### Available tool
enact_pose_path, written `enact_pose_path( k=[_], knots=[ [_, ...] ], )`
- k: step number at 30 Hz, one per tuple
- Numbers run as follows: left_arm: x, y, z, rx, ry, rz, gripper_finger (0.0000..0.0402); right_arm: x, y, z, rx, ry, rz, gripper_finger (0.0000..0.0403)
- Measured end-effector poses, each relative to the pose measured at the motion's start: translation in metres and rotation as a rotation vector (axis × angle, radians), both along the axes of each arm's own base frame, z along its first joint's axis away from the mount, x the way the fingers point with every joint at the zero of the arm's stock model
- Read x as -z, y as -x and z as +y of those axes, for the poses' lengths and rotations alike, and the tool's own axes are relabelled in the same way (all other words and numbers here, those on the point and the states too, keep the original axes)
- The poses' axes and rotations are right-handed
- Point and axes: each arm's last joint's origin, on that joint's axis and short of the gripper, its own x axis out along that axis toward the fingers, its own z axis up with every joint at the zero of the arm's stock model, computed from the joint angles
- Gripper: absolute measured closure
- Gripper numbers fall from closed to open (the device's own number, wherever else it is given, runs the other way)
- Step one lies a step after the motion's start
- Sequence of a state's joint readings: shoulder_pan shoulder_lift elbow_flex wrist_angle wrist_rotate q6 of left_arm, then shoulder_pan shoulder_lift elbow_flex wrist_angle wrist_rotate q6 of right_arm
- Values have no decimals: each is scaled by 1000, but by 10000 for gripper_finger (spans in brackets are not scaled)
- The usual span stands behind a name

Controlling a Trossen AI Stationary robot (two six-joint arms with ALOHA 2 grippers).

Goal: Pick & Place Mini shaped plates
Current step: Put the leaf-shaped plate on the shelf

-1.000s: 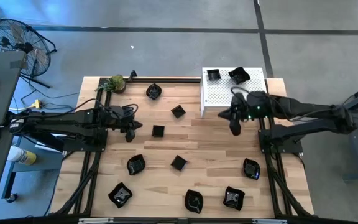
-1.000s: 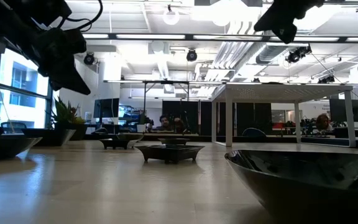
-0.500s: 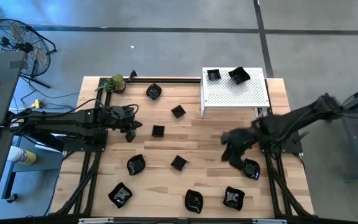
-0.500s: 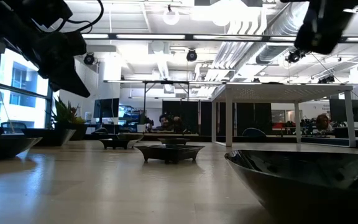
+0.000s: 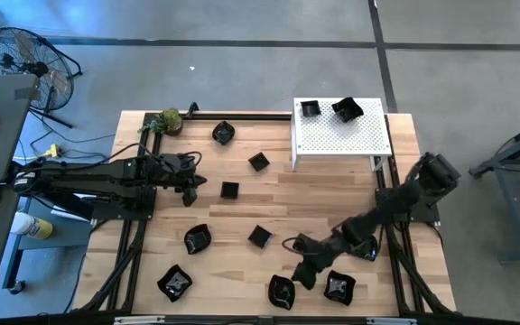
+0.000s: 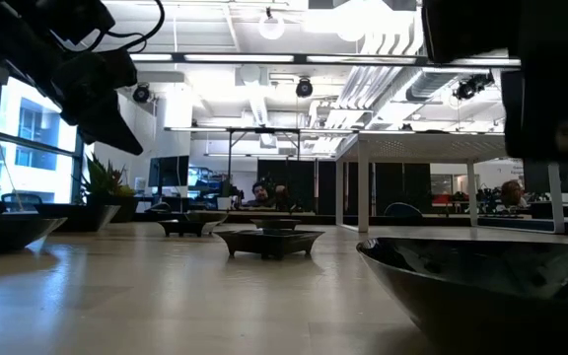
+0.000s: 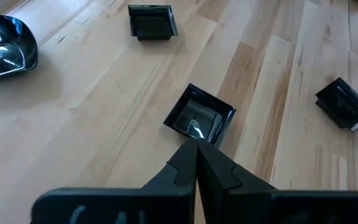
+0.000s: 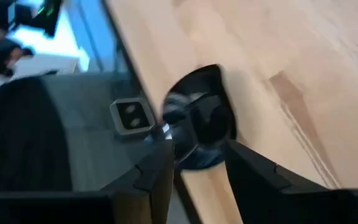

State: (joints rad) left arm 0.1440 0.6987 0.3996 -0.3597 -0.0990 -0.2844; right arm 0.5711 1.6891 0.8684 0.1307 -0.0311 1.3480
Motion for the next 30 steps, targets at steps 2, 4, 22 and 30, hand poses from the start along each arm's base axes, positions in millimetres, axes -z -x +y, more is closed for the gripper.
enact_pose_path(
  k=[2,4,22,30],
  knots=[
    [0,0,0,0,0,4,401,10,0,4,40,8,33,274],
    [1,0,0,0,1,6,401,18,0,7,58,16,58,282],
    [1,1,0,12,-12,13,401,30,-2,10,47,44,58,316],
    [1,1,0,14,-11,13,401,43,-6,14,27,27,62,316]
  ],
)
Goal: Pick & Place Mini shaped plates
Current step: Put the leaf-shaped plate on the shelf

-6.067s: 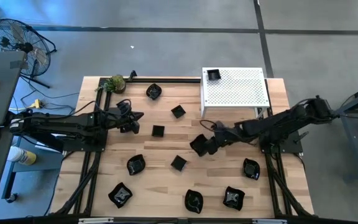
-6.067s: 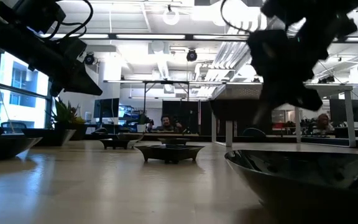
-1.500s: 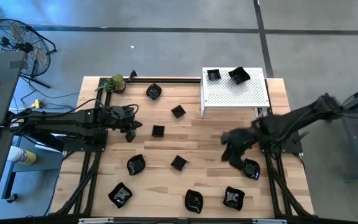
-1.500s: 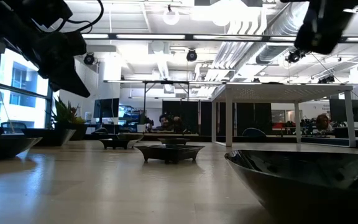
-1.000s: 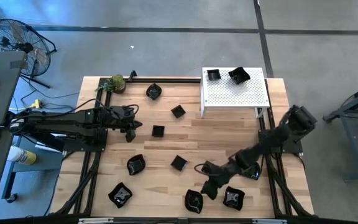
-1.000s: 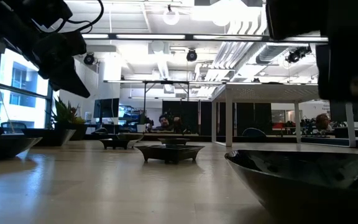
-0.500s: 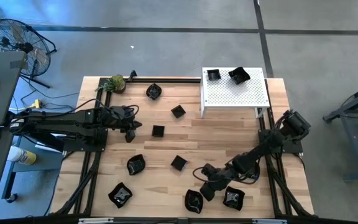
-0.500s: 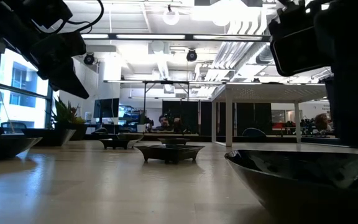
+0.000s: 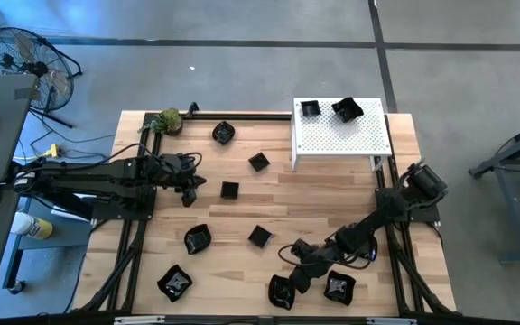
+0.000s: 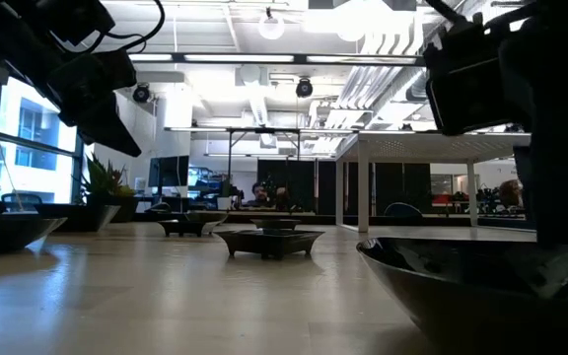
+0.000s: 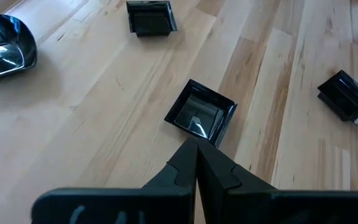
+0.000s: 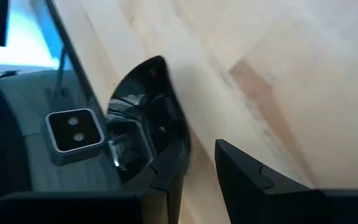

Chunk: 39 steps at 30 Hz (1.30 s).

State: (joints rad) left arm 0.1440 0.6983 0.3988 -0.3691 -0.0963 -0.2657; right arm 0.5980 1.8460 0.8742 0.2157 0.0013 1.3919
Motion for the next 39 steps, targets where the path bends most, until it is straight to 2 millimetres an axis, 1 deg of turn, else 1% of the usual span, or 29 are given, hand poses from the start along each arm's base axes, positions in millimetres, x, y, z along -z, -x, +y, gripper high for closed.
enact_pose_path(
  k=[4,8,15,18,22,25,27,30,35,37,39],
  knots=[
    [0,0,0,0,0,1,401,8,-6,5,-18,5,21,316],
    [0,0,0,0,1,2,401,7,-11,8,-18,0,9,324],
    [0,0,0,0,-1,-2,401,1,-16,11,-56,-21,-4,384],
    [0,0,0,-1,-1,-8,401,-6,-17,12,-66,-28,-26,399],
    [-1,-1,0,-2,-2,-11,401,-21,-16,10,-52,-36,-62,394],
    [-1,-1,0,-3,-3,-12,401,-35,-14,4,-47,-33,-62,393],
    [-1,-1,0,-11,-9,-12,401,-47,-10,-4,-61,-17,-52,396],
    [-2,-1,1,-24,-20,-20,401,-67,-2,-27,-91,44,-4,399],
    [-4,-3,2,-49,-43,-48,401,-97,24,-87,-164,239,126,397],
    [-6,-4,3,-56,-50,-69,401,-104,35,-114,-223,341,175,397],
    [-7,-4,3,-63,-56,-78,401,-106,44,-139,-309,462,223,399]
  ],
)
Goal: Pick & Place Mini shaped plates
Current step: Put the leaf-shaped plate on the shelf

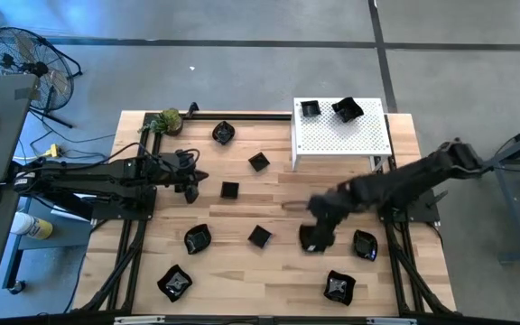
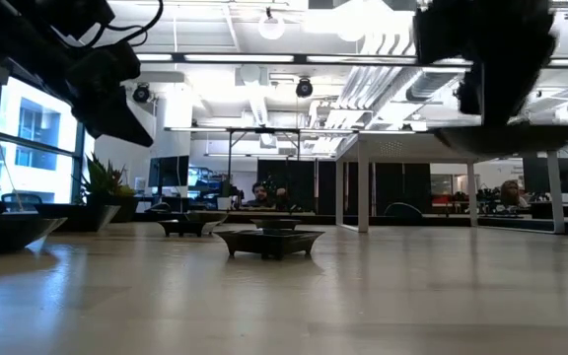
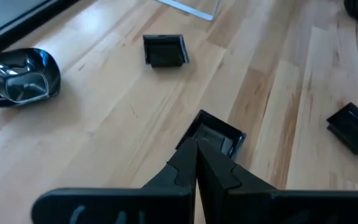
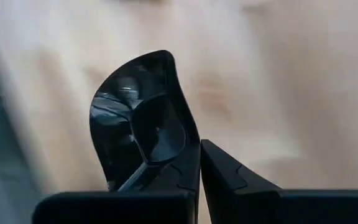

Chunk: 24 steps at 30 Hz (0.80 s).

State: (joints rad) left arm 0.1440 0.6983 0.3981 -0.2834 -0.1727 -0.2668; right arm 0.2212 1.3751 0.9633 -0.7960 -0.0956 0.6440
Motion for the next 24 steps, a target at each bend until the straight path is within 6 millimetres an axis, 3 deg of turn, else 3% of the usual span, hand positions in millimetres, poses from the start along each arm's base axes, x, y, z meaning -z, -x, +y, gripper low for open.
enact_pose_path(
  k=[5,10,17,24],
  knots=[
    [0,0,0,-13,-5,-1,401,8,3,-50,-306,222,70,399],
    [0,0,0,-13,-4,4,401,27,-9,-78,-512,312,117,397],
    [0,0,0,-13,-4,3,401,45,-19,-83,-645,376,153,387],
    [0,0,1,-28,-8,3,401,33,-16,-79,-564,468,149,335]
  ],
)
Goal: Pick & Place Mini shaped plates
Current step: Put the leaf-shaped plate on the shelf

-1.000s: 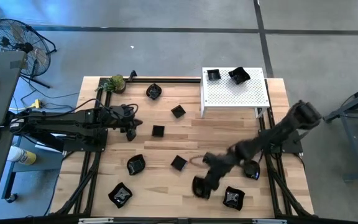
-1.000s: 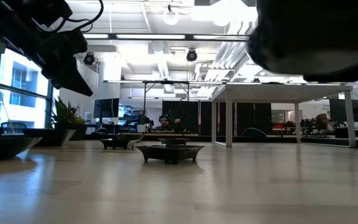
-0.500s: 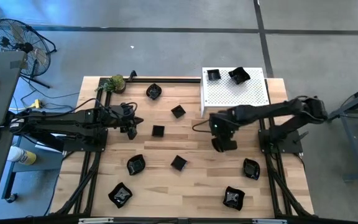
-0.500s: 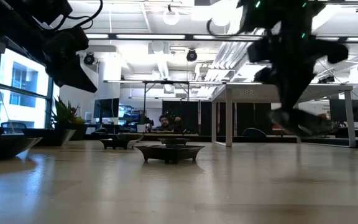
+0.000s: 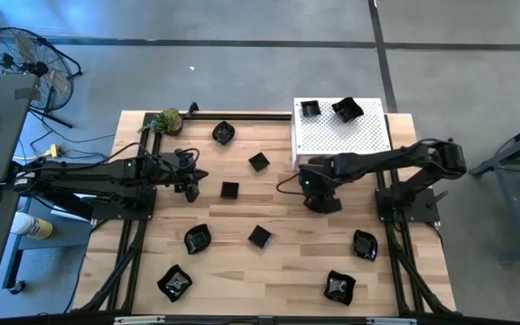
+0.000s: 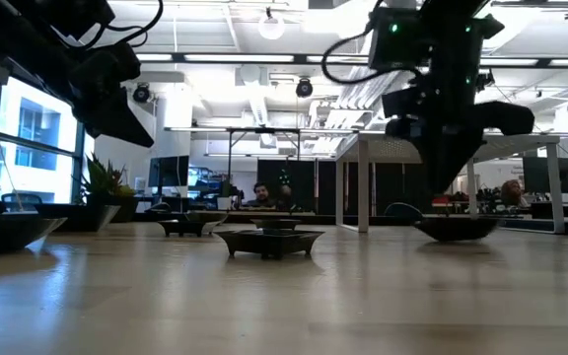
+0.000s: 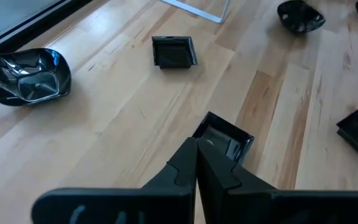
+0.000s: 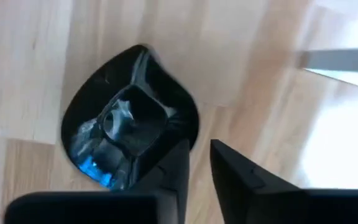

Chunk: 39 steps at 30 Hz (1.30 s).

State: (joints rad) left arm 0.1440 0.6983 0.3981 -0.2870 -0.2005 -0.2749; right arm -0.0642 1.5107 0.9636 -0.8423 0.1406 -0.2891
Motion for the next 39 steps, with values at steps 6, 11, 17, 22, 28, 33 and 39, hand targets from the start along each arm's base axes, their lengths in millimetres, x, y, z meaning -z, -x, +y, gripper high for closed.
enact_pose_path(
  k=[6,11,17,22,28,33,39],
  knots=[
    [0,0,0,-15,20,-8,401,-44,14,7,281,-50,-154,294],
    [0,0,0,-28,36,-15,401,-67,40,26,639,-285,-341,282],
    [0,0,0,-39,33,-15,401,-45,65,50,1134,-485,-508,281],
    [0,0,1,-62,39,-21,401,0,78,55,1409,-524,-526,281],
    [0,0,1,-65,41,-22,401,26,87,43,1375,-425,-512,282],
    [0,0,1,-65,41,-22,401,28,87,24,1222,-327,-485,282],
    [0,0,1,-65,42,-22,401,28,88,-1,1077,-290,-427,282]
  ],
)
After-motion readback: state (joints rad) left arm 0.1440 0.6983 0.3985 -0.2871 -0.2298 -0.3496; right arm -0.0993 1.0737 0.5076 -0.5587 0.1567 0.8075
